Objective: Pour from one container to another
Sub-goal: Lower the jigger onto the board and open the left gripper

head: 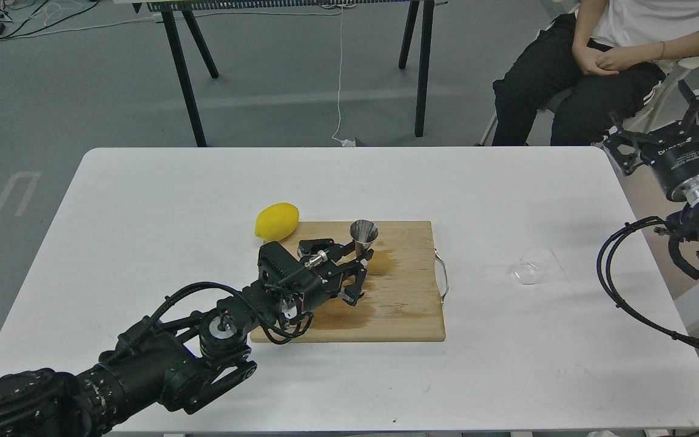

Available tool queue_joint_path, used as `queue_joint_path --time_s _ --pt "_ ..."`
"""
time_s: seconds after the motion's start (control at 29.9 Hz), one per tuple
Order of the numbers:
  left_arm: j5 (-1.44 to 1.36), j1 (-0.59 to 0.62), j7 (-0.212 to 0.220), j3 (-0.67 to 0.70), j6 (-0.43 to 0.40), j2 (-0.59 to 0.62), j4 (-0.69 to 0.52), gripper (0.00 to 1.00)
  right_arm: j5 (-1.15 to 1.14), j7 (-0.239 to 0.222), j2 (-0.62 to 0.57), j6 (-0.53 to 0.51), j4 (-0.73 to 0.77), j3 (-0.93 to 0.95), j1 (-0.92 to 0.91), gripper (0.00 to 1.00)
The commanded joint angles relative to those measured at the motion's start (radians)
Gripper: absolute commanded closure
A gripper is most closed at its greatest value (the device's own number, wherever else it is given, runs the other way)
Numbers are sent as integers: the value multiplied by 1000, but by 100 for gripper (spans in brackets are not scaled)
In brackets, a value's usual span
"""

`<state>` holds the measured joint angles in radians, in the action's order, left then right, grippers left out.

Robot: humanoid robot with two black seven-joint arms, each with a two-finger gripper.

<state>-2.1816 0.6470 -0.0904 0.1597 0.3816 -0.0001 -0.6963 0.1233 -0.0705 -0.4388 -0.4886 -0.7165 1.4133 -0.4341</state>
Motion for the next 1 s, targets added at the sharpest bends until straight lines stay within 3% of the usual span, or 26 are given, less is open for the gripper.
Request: queue_joint_path --time_s 0.0,0.2,0.33,0.6,0.74,0.97 --pt "0 2 0 1 0 0 0 64 -1 0 0 0 0 -1 0 0" --pt "0 14 0 0 0 0 0 62 -1 0 -6 0 0 -1 0 0" --pt "0 19 -2 1 8 0 -2 40 -1 0 -8 0 0 -1 0 0" --pt "0 17 -5 0 28 8 -9 34 -1 0 -8 0 0 -1 0 0" --pt "0 16 -6 0 62 26 -18 20 -1 0 -8 0 0 -1 0 0" --pt "0 13 -6 4 75 43 -28 12 -1 0 -9 0 0 -2 0 0"
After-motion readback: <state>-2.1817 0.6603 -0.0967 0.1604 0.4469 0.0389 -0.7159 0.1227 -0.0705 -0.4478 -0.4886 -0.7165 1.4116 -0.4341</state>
